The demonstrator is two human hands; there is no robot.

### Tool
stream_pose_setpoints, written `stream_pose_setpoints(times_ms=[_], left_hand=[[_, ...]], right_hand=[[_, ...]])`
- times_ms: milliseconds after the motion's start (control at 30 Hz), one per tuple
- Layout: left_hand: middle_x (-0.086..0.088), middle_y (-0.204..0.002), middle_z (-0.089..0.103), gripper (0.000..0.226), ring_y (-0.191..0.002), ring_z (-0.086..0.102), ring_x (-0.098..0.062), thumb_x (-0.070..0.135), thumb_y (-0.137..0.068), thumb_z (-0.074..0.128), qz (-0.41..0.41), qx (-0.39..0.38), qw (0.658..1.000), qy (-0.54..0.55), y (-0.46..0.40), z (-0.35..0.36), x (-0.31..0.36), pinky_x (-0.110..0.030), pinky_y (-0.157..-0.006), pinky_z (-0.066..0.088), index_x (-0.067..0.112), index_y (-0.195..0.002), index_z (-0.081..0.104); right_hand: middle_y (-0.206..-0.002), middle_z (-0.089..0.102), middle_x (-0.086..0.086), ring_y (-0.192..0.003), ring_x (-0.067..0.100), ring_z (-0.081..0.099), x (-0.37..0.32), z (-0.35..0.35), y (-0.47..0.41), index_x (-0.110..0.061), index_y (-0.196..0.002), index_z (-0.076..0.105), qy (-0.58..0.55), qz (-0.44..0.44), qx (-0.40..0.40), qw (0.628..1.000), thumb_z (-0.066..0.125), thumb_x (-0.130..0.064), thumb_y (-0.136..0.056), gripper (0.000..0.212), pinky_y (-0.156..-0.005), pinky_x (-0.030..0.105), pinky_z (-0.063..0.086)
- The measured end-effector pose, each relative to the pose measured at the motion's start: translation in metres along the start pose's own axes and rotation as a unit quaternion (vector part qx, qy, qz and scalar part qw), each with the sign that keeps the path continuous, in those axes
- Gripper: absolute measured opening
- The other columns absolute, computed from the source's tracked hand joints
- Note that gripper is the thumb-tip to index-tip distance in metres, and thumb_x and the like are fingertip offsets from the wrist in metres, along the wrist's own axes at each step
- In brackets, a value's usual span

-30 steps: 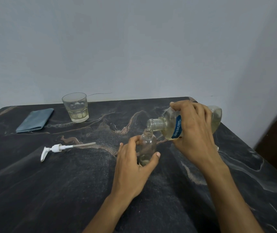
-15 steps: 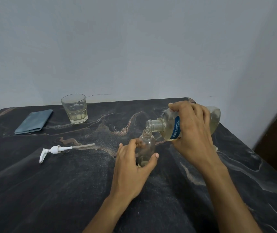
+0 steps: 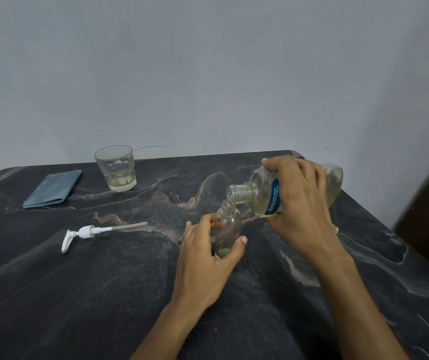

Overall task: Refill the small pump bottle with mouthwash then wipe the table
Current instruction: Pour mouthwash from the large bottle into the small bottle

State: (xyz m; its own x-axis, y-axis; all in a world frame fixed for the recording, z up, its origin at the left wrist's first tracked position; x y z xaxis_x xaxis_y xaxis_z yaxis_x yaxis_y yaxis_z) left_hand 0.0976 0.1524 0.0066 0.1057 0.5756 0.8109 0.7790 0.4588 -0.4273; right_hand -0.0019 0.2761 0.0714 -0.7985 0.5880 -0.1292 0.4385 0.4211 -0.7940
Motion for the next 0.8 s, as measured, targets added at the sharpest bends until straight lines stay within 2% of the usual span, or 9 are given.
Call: stream_pose_setpoints(times_ms=[100,233,467,633,800], left_hand=[[0.031,-0.092,0.051,0.037,-0.103,0.045,0.013,0.058,-0.073,0.059,-0.004,-0.002,1.0,0.0,0.0002,-0.0003,-0.0003,-0.049,-0.105,0.038,0.036,-0.102,0.051],[0.036,-0.098,0.05,0.038,-0.102,0.047,0.011,0.059,-0.072,0.058,-0.007,-0.009,1.0,0.006,-0.0001,-0.0004,0.0001,-0.049,-0.105,0.038,0.037,-0.102,0.05],[0.027,-0.094,0.053,0.039,-0.103,0.045,0.012,0.057,-0.073,0.059,-0.001,-0.004,1.0,0.004,-0.0001,-0.0004,-0.0013,-0.049,-0.105,0.037,0.034,-0.104,0.051],[0.029,-0.094,0.053,0.038,-0.104,0.046,0.011,0.058,-0.073,0.06,-0.002,-0.004,1.0,0.004,0.0002,-0.0007,-0.0016,-0.049,-0.106,0.037,0.037,-0.103,0.049],[0.038,-0.106,0.047,0.038,-0.104,0.047,0.009,0.06,-0.072,0.058,-0.003,-0.01,1.0,0.003,-0.0002,-0.0008,-0.0007,-0.05,-0.105,0.038,0.04,-0.103,0.047]], right_hand=[[-0.108,0.057,0.0,-0.104,0.014,0.035,0.0003,0.0007,-0.0002,-0.021,-0.116,0.041,0.0,-0.002,-0.001,1.0,0.088,0.005,-0.046,0.088,-0.093,0.025,0.022],[-0.108,0.057,0.001,-0.104,0.014,0.036,0.0005,0.0009,0.0002,-0.02,-0.115,0.042,0.002,-0.003,0.003,1.0,0.089,0.004,-0.044,0.089,-0.092,0.031,0.027],[-0.107,0.057,0.001,-0.103,0.014,0.035,-0.0006,0.0004,-0.0002,-0.019,-0.115,0.043,0.002,-0.004,0.01,1.0,0.091,0.002,-0.043,0.09,-0.088,0.035,0.033],[-0.106,0.057,0.001,-0.102,0.014,0.035,-0.0011,0.0009,0.0001,-0.019,-0.115,0.044,0.006,-0.005,0.016,1.0,0.091,0.001,-0.043,0.088,-0.088,0.034,0.033],[-0.106,0.055,-0.001,-0.103,0.014,0.036,-0.0003,0.0011,0.0004,-0.02,-0.116,0.043,0.004,-0.003,0.016,1.0,0.091,0.002,-0.044,0.089,-0.091,0.03,0.029]])
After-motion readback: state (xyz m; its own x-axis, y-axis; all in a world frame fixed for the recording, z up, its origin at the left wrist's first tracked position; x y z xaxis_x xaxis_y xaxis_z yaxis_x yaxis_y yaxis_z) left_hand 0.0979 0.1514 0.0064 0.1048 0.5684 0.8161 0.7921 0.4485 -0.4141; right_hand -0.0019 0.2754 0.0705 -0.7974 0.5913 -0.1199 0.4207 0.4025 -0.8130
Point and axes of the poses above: each hand's wrist, its own y-axis away from the middle knuckle, its own z-axis out of the palm, x = y × z, the point moved 2 cm from there along -y, towards the middle knuckle
